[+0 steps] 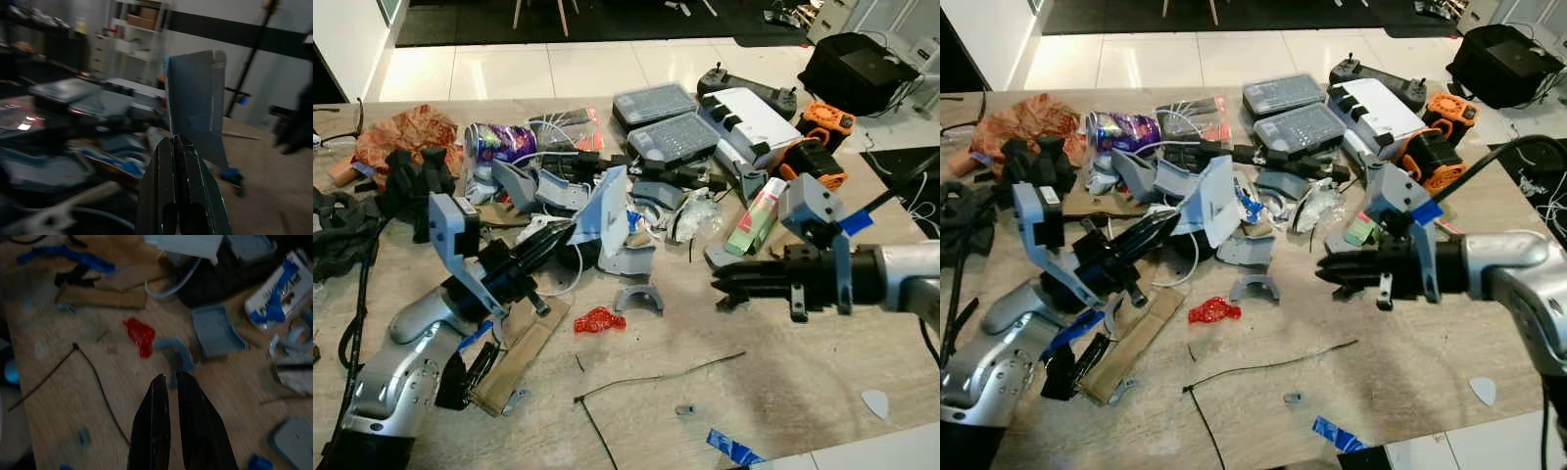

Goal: Picking trash to rubbish bin

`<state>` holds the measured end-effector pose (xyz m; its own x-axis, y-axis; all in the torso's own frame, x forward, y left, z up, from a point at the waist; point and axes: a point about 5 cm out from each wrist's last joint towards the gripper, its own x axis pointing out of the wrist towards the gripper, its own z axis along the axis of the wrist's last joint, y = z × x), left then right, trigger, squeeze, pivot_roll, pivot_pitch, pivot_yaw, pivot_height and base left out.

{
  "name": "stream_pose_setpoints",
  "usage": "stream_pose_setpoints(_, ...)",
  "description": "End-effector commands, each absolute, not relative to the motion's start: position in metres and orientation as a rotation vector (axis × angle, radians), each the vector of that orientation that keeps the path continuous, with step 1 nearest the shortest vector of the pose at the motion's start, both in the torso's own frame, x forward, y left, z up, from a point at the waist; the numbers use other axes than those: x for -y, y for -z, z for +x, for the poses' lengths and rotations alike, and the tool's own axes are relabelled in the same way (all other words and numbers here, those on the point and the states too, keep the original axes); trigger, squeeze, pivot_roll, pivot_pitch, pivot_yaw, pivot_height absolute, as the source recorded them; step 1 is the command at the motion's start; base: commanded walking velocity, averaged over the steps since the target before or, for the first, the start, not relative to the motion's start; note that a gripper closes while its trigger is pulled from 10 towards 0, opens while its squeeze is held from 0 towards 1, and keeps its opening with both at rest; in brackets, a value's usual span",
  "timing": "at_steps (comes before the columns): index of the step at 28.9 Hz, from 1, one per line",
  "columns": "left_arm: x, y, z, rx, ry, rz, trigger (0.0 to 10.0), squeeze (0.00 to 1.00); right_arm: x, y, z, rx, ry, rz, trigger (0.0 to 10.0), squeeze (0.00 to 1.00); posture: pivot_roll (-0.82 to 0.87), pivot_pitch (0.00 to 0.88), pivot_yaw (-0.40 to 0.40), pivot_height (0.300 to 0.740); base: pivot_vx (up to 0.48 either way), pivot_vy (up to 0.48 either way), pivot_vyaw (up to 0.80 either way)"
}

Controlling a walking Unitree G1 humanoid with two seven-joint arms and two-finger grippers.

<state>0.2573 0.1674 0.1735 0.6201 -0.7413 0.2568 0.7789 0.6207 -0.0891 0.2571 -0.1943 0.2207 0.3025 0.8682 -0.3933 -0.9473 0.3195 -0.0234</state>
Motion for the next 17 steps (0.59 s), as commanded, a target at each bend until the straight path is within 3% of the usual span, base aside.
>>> stream_pose_setpoints(1,-0.173,-0.169,0.261,0.191,0.821,-0.179,0.0,0.0,0.191,-0.218,0.258,-0.325,-1.248,-0.258,10.0,0.0,-0.03,0.006,-0.041,0.74,0.0,0.0,0.0)
stream_pose_setpoints(6,-0.173,-0.169,0.262,0.19,0.805,-0.185,0.0,0.0,0.189,-0.216,0.259,-0.317,-1.256,-0.248,10.0,0.0,-0.03,0.0,-0.041,0.74,0.0,0.0,0.0)
stream_pose_setpoints(7,-0.173,-0.169,0.263,0.189,0.798,-0.19,2.0,0.0,0.188,-0.216,0.259,-0.312,-1.262,-0.242,10.0,0.0,-0.03,0.0,-0.041,0.74,0.0,0.0,0.0)
stream_pose_setpoints(8,-0.174,-0.167,0.266,0.189,0.744,-0.192,9.6,0.0,0.181,-0.209,0.26,-0.279,-1.262,-0.234,10.0,0.0,-0.01,0.0,-0.03,0.74,0.0,0.0,0.0)
stream_pose_setpoints(10,-0.176,-0.165,0.27,0.193,0.66,-0.205,10.0,0.0,0.171,-0.201,0.262,-0.227,-1.25,-0.218,10.0,0.0,-0.03,0.0,-0.008,0.74,0.0,0.0,0.0)
stream_pose_setpoints(17,-0.181,-0.153,0.278,0.169,0.504,-0.199,10.0,0.0,0.159,-0.193,0.268,-0.168,-1.209,-0.129,10.0,0.0,-0.02,0.0,-0.031,0.74,0.0,0.0,0.0)
